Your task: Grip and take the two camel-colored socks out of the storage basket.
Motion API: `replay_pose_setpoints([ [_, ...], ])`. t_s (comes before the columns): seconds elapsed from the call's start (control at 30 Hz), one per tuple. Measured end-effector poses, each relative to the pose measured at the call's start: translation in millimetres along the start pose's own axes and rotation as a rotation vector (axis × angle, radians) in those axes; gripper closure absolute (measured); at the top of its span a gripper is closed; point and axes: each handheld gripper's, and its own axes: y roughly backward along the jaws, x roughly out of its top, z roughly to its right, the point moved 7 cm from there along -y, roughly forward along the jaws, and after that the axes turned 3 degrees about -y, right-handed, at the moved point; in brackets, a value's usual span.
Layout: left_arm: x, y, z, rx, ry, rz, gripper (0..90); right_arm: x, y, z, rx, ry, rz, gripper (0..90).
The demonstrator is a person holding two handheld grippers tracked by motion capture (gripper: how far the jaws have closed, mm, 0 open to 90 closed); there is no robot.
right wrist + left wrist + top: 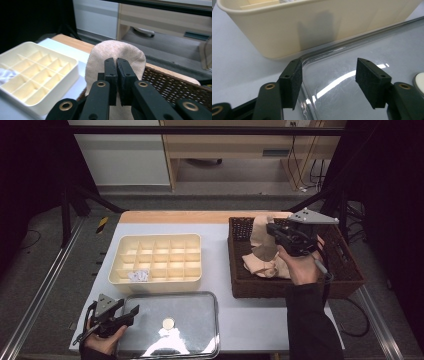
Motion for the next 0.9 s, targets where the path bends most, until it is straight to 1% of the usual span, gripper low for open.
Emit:
replay_pose_setpoints([
  [0.1,0.2,1.1,-2.1,0.001,0.02,0.008,35.7,-1.9,7.0,-10.6,0.026,0.019,0.009,87.3],
  [0.17,0.3,1.2,-2.7,0.004,0.02,0.011,35.5,-2.5,11.8,-19.3,0.043,0.039,0.02,87.3],
  [0.27,0.8,1.6,-2.2,0.007,0.019,0.015,35.0,-2.4,18.1,-30.2,0.076,0.054,0.039,87.2],
  [0.47,-0.1,1.5,-1.9,0.013,0.012,0.01,32.8,-7.3,28.4,-51.2,0.133,0.065,0.042,87.3],
  [0.63,-0.3,0.8,-2.5,0.009,0.013,0.008,32.7,-16.0,34.6,-70.0,0.181,0.086,0.044,87.2],
  [0.73,-0.3,1.1,-2.3,0.006,0.016,0.01,32.7,-24.3,36.8,-83.1,0.214,0.101,0.026,87.3],
  [0.9,0.1,1.6,-1.7,0.007,0.012,0.014,32.6,-37.0,40.7,-97.7,0.251,0.112,0.018,87.3],
])
